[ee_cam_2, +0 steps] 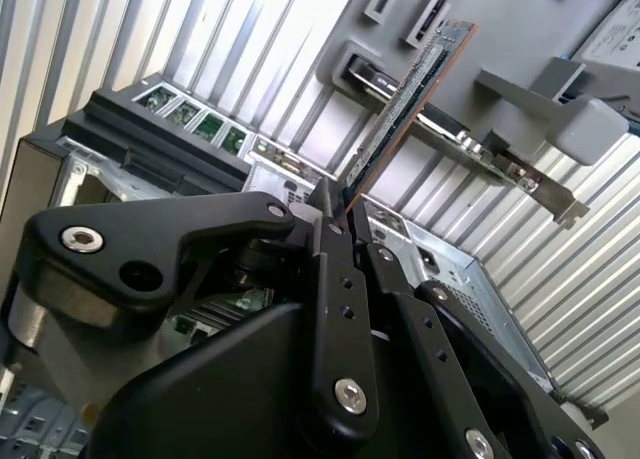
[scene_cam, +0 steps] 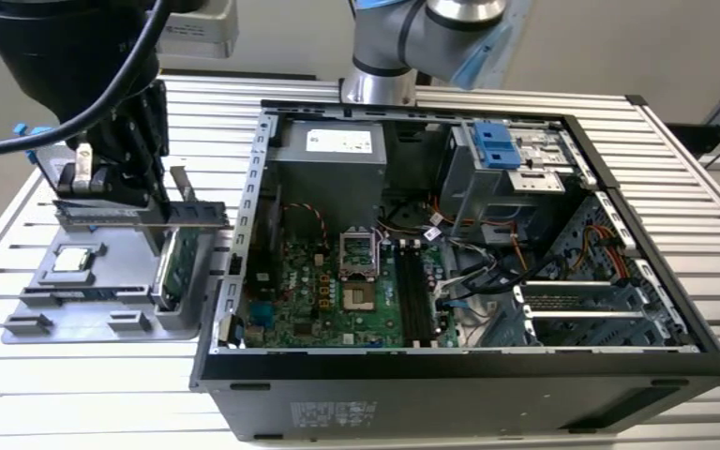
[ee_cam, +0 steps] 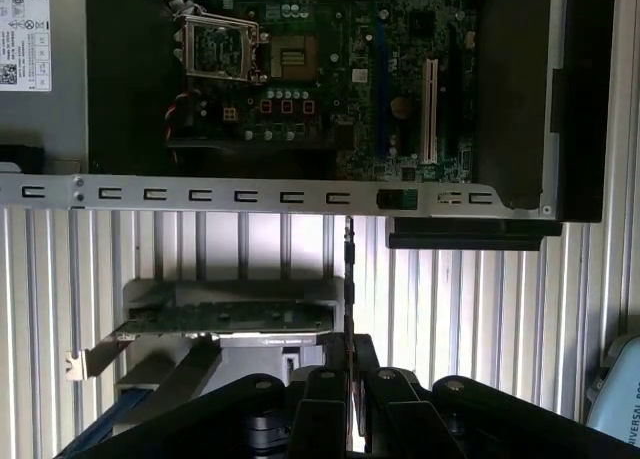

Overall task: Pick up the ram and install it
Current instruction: 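Pick up the ram and move it above insertion slot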

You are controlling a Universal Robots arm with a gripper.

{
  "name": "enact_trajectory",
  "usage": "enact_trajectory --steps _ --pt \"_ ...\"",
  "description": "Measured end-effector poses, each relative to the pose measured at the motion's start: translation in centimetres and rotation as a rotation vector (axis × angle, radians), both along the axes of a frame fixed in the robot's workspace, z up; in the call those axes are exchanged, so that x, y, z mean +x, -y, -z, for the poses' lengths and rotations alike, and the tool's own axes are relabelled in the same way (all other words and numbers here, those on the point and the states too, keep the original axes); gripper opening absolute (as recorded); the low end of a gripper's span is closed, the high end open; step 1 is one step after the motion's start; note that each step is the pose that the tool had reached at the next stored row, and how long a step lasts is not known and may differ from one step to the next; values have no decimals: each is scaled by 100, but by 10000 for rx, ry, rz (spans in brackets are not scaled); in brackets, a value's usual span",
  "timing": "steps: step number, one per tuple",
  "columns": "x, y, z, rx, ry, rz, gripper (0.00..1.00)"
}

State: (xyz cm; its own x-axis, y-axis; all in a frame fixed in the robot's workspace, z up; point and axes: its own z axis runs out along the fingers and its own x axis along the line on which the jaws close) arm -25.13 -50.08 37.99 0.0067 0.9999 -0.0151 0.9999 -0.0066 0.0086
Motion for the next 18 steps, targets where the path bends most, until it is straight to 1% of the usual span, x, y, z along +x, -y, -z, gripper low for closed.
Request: enact_trajectory --steps 18 --pt "308 0 0 1 -5 0 0"
